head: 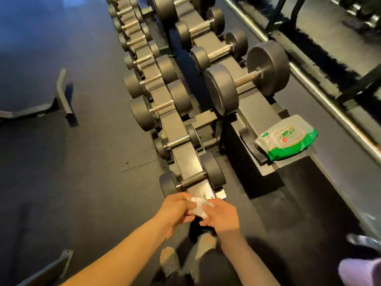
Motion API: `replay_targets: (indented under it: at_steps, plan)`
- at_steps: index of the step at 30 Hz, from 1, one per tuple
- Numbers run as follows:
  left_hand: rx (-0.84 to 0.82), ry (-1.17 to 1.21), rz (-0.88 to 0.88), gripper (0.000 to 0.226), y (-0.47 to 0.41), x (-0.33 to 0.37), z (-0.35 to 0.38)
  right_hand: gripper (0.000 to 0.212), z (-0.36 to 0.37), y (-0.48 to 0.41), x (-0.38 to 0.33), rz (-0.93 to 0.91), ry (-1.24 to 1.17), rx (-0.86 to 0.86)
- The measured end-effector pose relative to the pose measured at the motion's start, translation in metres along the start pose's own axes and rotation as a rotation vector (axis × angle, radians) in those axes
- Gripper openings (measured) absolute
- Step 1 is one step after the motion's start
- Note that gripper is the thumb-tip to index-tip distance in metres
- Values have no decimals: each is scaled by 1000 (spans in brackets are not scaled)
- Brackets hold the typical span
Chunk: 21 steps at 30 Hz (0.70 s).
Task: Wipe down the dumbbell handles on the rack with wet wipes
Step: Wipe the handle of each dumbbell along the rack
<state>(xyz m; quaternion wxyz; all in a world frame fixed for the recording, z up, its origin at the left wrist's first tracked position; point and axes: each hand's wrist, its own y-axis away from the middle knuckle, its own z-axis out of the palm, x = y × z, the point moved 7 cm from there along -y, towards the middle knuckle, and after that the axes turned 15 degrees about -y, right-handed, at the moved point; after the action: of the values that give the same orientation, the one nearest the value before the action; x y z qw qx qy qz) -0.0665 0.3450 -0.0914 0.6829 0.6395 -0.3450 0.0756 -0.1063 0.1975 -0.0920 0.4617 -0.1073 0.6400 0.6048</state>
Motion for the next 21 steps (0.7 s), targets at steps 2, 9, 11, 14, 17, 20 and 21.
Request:
replay_targets:
  at_steps: [2,9,11,14,17,20,21]
  plan:
    - [41,-84,17,16,-9,-3,-7,14,-13,-12,18,140,-206,88]
    - [261,-541,133,10,-64,6,-65,16,-21,-75,55,430,-674,235]
    - [268,-609,157,18,-88,11,-76,19,-11,-95,62,432,-723,233]
    - [306,-623,181,25,-125,14,-88,22,2,-119,67,399,-822,198]
    - [397,-740,236,14,-158,17,-99,20,-1,-132,68,320,-927,210]
    - [470,-896,365,12,-184,21,-104,36,-6,-142,77,201,-971,244]
    - [468,-932,420,14,-193,22,-103,36,-4,-143,82,173,-960,272]
